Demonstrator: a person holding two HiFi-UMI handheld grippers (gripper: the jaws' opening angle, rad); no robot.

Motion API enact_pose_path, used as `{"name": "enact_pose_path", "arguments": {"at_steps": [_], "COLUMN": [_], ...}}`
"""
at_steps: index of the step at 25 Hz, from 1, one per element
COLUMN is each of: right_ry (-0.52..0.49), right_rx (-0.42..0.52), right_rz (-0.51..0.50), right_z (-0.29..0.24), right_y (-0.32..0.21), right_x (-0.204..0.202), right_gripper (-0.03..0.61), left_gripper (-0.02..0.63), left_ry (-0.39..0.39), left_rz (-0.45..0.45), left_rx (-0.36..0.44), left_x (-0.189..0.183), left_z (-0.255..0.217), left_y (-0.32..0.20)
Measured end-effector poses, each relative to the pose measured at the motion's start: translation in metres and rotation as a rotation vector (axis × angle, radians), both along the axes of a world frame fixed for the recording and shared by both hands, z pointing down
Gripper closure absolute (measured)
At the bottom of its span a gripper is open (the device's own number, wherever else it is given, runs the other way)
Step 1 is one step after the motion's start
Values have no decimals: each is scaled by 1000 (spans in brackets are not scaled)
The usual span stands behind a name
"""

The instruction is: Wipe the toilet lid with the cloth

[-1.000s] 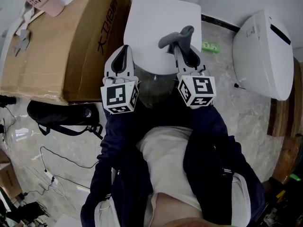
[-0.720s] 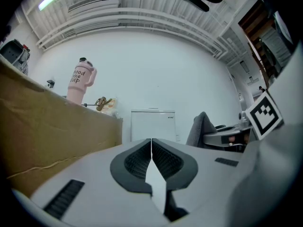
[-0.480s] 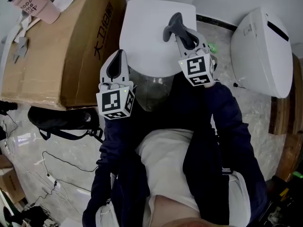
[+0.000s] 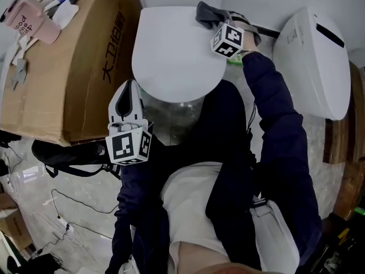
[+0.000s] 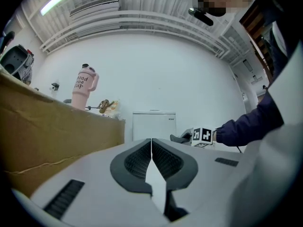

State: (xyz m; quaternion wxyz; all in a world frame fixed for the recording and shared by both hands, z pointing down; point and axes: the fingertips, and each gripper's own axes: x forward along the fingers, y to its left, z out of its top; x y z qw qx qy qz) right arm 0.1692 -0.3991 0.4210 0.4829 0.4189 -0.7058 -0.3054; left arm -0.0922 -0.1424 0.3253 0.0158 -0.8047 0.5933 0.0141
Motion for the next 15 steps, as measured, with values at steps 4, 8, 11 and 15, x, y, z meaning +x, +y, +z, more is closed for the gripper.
{"name": "enact_pose_path", "arguments": {"at_steps": [4, 8, 11, 15], "right_ry": [27, 106, 157, 190], "right_rx": [-61, -90, -120, -144], "right_rz": [49, 62, 49, 48], "right_z": [13, 25, 35, 46], "right_y": [-48, -77, -86, -85], "right_x": [15, 18, 20, 16], "right_gripper": [506, 506, 506, 508], "left_gripper": [597, 597, 597, 597], "left_ry": [-2, -12, -21, -31], "left_rz": [-36, -70, -77, -81], "left_rx": [10, 9, -3, -2], "left_x": [2, 0, 0, -5], "left_z": [-2, 0, 3, 5], "left_y": [9, 16, 17, 18]}}
